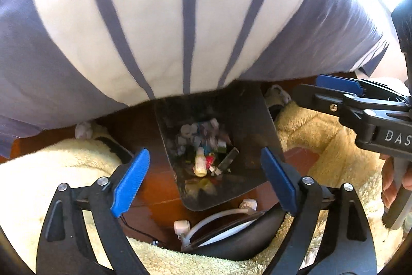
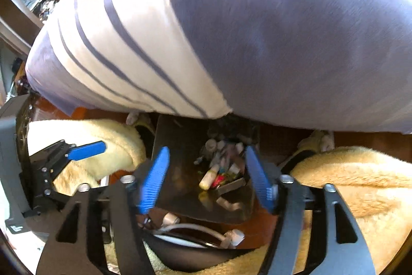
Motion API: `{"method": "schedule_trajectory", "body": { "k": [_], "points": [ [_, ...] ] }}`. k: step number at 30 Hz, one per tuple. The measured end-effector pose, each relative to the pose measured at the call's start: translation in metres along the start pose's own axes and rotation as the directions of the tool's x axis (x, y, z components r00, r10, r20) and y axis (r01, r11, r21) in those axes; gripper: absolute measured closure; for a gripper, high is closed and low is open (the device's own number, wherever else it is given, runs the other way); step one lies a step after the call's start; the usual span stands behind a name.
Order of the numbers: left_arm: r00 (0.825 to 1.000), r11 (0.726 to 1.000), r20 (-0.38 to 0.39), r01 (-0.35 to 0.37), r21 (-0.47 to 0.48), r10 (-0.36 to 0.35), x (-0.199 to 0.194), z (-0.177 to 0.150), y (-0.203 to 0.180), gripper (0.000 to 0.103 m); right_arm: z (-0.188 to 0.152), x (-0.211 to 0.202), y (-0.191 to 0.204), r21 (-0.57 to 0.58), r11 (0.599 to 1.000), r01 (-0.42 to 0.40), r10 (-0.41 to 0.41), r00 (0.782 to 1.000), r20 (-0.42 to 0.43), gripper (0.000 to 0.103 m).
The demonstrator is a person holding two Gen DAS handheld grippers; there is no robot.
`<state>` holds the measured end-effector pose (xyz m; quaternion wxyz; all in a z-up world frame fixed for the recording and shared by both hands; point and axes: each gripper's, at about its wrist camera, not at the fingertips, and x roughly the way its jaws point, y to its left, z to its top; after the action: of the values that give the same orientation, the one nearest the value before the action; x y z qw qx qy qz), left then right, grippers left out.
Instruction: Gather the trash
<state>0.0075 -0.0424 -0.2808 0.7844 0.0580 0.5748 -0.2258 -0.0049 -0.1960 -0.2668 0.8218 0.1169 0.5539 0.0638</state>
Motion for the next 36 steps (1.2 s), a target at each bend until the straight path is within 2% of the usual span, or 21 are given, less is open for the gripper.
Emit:
{"method": "schedule_trajectory", "body": {
  "k": [1,5,6,8,11,14,17,20,23,26,27,29,32,36],
  "points": [
    [1.0,1.0,0.015,-0.005,-0.001,0.005,-0.005,0.001,0.0,0.014,0.001,-0.005,0.0,-0.005,1.0,0.01,-0.01,1.0,0.017,0.029],
    [0.995,1.0,0.092,-0.026,0.003,0.026,-0.032,0.007,-0.001,0.008,0.005,-0.03,0.002,-0.011,0.999,0.031,-0.03,0.996,0.082,0.026],
    [0.994,1.0,0.109,-0.029,0.005,0.028,-0.039,0.008,-0.002,0.008,0.006,-0.04,0.004,-0.016,0.999,0.041,-0.039,0.993,0.108,0.017],
    [0.988,0.999,0.152,-0.04,0.011,0.037,-0.055,0.011,-0.005,0.008,0.007,-0.053,0.007,-0.02,0.998,0.059,-0.055,0.988,0.144,0.009],
    [0.974,0.998,0.221,-0.054,0.009,0.051,-0.082,0.016,-0.008,0.008,0.01,-0.08,0.012,-0.036,0.997,0.075,-0.066,0.975,0.212,0.005],
    [0.953,0.998,0.298,-0.064,0.001,0.061,-0.113,0.022,-0.011,0.008,0.013,-0.111,0.017,-0.042,0.994,0.103,-0.087,0.953,0.292,0.004],
    [0.92,0.996,0.384,-0.089,-0.007,0.085,-0.148,0.028,-0.015,0.008,0.017,-0.147,0.024,-0.048,0.989,0.139,-0.11,0.918,0.38,0.004],
    [0.878,0.993,0.465,-0.119,-0.018,0.114,-0.183,0.034,-0.02,0.008,0.02,-0.173,0.027,-0.041,0.984,0.175,-0.138,0.885,0.444,0.003],
    [0.837,0.989,0.53,-0.142,-0.034,0.138,-0.215,0.039,-0.024,0.008,0.024,-0.201,0.029,-0.018,0.976,0.217,-0.177,0.84,0.512,0.003],
    [0.788,0.986,0.596,-0.158,-0.047,0.155,-0.245,0.04,-0.027,0.008,0.03,-0.225,0.029,0.007,0.967,0.253,-0.212,0.795,0.568,0.003],
    [0.764,0.984,0.624,-0.172,-0.052,0.167,-0.257,0.041,-0.028,0.008,0.032,-0.237,0.029,0.019,0.963,0.268,-0.226,0.772,0.595,0.003],
    [0.732,0.981,0.657,-0.185,-0.063,0.181,-0.274,0.044,-0.028,0.008,0.033,-0.249,0.027,0.033,0.958,0.286,-0.244,0.745,0.621,0.003],
    [0.683,0.975,0.701,-0.203,-0.086,0.204,-0.296,0.047,-0.027,0.008,0.038,-0.272,0.03,0.069,0.94,0.334,-0.292,0.681,0.671,0.003],
    [0.633,0.967,0.737,-0.224,-0.118,0.236,-0.317,0.051,-0.025,0.008,0.041,-0.293,0.029,0.089,0.936,0.342,-0.301,0.639,0.708,0.003]
  ]
}}
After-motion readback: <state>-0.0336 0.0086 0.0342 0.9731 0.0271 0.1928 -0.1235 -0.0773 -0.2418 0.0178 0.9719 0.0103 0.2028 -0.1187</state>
